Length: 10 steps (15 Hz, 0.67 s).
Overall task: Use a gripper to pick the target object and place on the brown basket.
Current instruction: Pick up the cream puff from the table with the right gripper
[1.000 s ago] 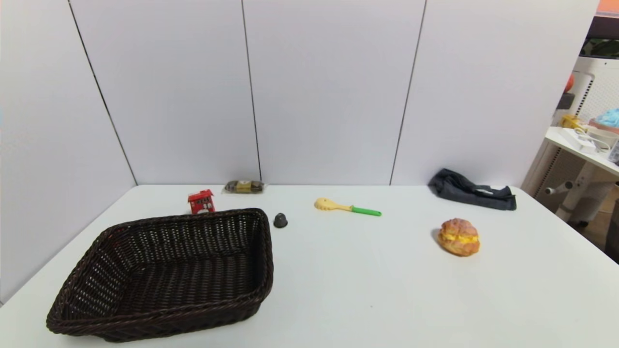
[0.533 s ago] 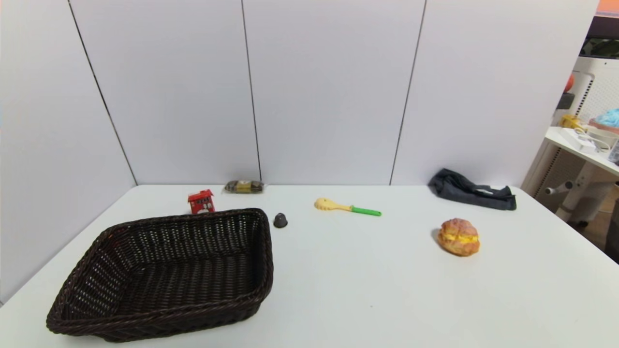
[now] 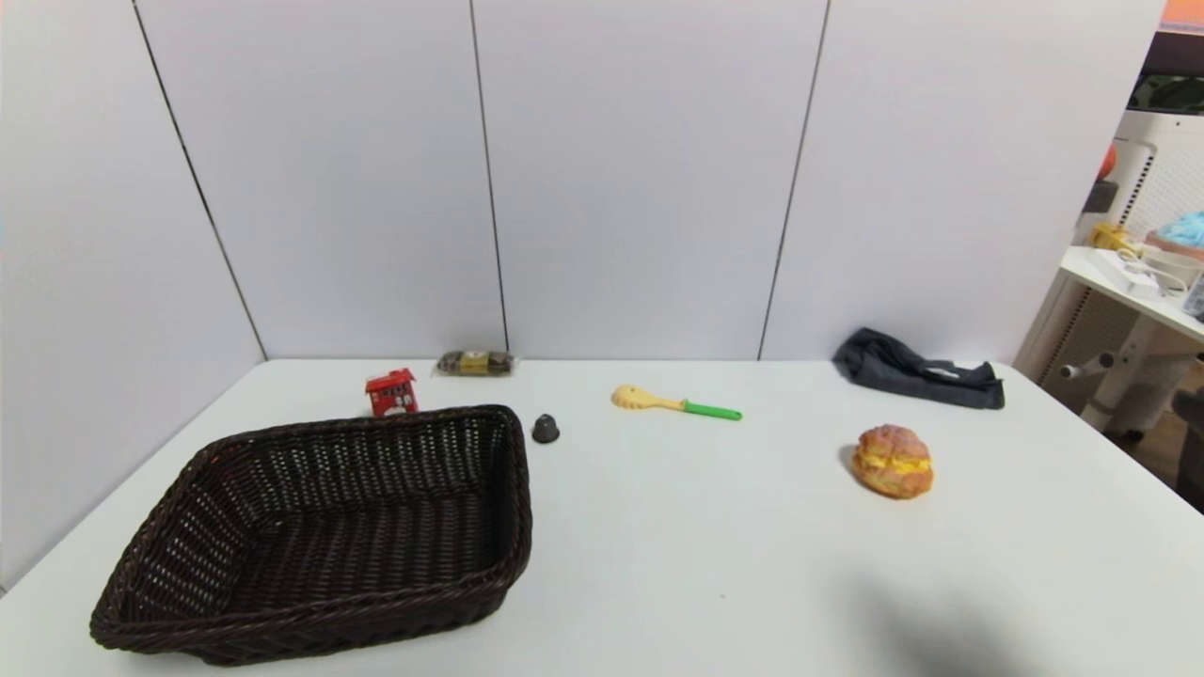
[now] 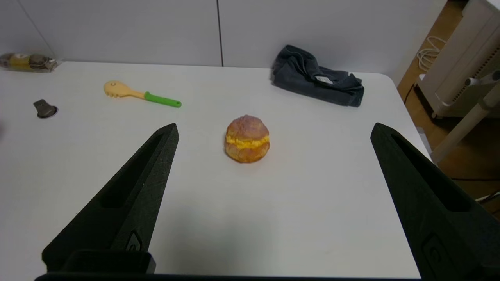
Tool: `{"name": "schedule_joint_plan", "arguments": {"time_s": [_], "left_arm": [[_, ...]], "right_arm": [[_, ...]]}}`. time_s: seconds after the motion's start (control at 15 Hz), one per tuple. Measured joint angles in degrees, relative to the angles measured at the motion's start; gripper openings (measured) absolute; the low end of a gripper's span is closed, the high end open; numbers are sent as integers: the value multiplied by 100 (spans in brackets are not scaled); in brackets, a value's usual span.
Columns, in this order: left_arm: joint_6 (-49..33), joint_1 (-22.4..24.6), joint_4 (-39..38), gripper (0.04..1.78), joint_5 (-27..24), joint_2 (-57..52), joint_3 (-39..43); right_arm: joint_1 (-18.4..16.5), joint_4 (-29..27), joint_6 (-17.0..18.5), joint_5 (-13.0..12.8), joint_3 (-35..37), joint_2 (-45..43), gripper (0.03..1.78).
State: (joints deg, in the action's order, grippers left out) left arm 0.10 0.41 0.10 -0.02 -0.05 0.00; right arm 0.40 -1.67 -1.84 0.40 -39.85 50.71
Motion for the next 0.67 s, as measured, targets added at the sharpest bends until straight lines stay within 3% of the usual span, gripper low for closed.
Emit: {"name": "schedule_joint_plan", "arguments": {"time_s": [0.27, 0.53, 0.67], "left_arm": [[-5, 0, 0, 169, 2, 0, 0], [-2, 0, 0, 169, 2, 0, 0], [-2, 0, 0, 169, 0, 0, 0]], "right_arm": [[23, -560, -188, 12, -1632, 2128, 170], [105, -2183, -284, -18, -3239, 3732, 170], [205, -2701, -300, -27, -3730, 4333, 170]]}}
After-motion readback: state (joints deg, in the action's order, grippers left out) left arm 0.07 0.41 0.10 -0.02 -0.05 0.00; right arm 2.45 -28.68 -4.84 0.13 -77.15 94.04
